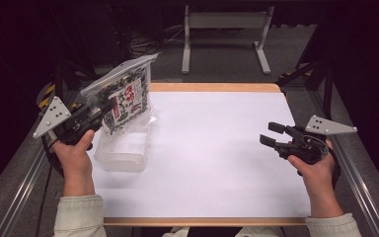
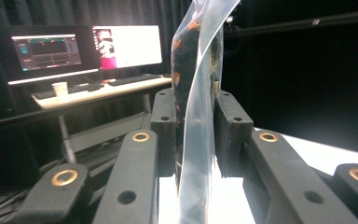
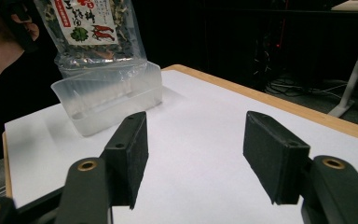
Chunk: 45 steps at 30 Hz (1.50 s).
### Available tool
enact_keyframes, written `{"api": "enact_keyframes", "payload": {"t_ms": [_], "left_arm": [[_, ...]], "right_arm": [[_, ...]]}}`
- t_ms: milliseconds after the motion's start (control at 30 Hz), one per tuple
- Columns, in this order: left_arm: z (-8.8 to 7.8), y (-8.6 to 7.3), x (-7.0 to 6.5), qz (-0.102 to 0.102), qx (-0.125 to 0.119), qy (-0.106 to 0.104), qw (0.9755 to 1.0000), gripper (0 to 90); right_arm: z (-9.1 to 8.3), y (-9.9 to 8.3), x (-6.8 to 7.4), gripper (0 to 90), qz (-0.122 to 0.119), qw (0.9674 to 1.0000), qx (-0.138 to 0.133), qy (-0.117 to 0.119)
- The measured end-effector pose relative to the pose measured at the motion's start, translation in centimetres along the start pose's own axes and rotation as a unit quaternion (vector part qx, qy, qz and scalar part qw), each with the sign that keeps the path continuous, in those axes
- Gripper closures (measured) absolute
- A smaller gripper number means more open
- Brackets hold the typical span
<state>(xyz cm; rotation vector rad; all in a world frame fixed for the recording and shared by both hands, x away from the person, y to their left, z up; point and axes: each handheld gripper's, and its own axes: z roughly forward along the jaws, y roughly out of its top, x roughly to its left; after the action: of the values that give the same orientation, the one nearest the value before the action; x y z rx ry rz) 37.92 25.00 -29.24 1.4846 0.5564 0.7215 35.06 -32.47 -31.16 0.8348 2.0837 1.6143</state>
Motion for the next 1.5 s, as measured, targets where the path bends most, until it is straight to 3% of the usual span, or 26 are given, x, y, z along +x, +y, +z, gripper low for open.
{"api": "enact_keyframes", "payload": {"t_ms": [200, 400, 600, 767, 900, 1200, 1500], "left_arm": [[0.1, -0.5, 0.3, 0.008, 0.002, -0.001, 1.0, 72.8], [0.1, -1.4, 1.0, -0.007, 0.003, -0.004, 1.0, 72.9], [0.3, -1.8, 1.3, -0.008, 0.009, -0.007, 0.9999, 72.8], [0.0, -2.5, 1.9, -0.023, 0.004, -0.007, 0.9997, 72.8], [0.1, -3.2, 2.3, -0.021, -0.002, -0.007, 0.9997, 72.8], [0.7, -4.5, 2.5, -0.02, 0.011, -0.018, 0.9996, 72.8], [0.7, -5.6, 2.7, -0.028, 0.02, -0.015, 0.9993, 72.8]], "right_arm": [[0.1, -0.1, 0.0, 40.8, -0.002, 1.0, 0.002, 0.001], [0.1, -0.1, 0.0, 40.8, -0.003, 1.0, 0.003, 0.001], [0.4, -0.2, 0.2, 40.7, -0.004, 0.9999, 0.008, 0.005], [0.6, -0.3, 0.3, 40.6, -0.006, 0.9999, 0.011, 0.008], [0.6, -0.3, 0.3, 40.6, -0.005, 0.9999, 0.012, 0.01], [0.7, -0.4, 0.3, 40.2, -0.007, 0.9998, 0.016, 0.011], [0.8, -0.4, 0.4, 40.0, -0.007, 0.9997, 0.015, 0.016]]}}
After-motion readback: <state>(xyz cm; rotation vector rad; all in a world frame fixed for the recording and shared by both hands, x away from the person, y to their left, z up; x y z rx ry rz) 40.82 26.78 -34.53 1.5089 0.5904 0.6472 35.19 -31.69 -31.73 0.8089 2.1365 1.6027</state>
